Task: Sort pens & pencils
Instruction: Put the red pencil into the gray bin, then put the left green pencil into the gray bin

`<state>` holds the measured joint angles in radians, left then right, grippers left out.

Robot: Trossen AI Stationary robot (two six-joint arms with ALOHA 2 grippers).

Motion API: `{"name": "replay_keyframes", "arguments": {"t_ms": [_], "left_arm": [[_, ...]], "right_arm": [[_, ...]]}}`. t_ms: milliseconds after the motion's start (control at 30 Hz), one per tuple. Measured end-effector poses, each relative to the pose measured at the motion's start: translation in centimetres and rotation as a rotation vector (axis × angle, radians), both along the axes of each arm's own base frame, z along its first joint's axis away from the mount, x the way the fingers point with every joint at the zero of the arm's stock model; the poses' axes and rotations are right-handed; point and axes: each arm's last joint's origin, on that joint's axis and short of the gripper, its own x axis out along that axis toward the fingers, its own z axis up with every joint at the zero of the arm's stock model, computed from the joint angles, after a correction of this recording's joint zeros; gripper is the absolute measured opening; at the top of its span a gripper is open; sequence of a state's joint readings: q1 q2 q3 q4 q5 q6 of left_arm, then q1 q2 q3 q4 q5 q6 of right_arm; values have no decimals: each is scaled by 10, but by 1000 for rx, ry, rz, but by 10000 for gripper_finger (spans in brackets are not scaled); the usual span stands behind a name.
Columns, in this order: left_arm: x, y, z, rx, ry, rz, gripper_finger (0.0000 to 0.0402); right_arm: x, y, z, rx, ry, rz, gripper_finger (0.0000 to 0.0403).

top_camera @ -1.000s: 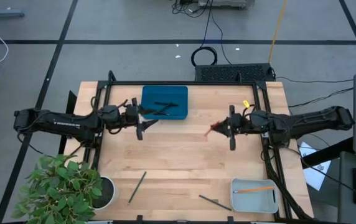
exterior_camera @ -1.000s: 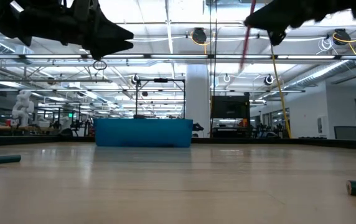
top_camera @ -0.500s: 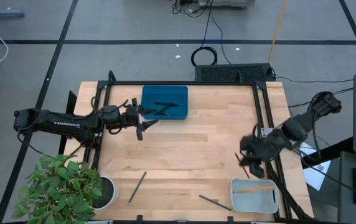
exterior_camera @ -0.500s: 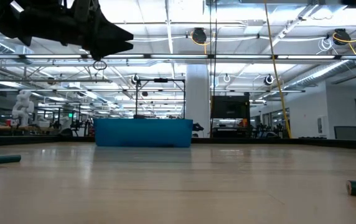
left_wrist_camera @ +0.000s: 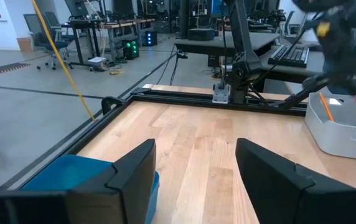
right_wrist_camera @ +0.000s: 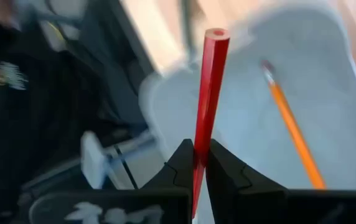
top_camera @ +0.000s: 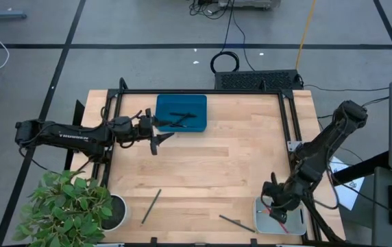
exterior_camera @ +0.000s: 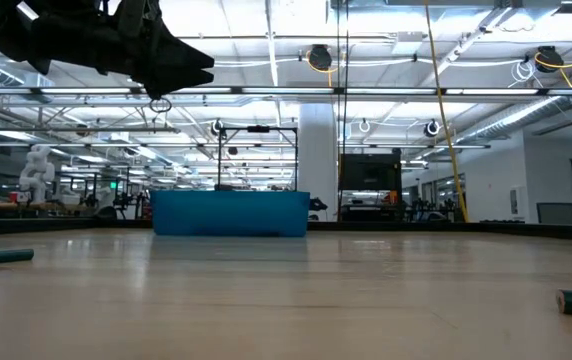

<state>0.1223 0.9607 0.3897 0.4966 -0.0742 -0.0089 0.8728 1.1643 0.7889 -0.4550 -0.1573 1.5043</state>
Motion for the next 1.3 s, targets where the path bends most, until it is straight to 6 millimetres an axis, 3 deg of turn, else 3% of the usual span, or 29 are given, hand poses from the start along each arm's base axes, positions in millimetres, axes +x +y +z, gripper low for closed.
{"name": "replay_keyframes", "arguments": {"t_ms": [167,500,767,1133,1300], "left_arm": [[0,0,0,-20,-4,2,228],[0,0,0,-31,-5,4,227],[0,0,0,-28,-3,7,227],[0,0,-1,-31,0,7,227],[0,0,-1,-30,1,7,227]], "right_arm": [[-9,-2,-23,-31,70,34,9],[-15,-7,-23,-96,60,103,8],[-20,-10,-25,-109,154,122,10],[-19,-12,-26,-143,145,47,116],[-21,-11,-25,-98,202,86,136]]}}
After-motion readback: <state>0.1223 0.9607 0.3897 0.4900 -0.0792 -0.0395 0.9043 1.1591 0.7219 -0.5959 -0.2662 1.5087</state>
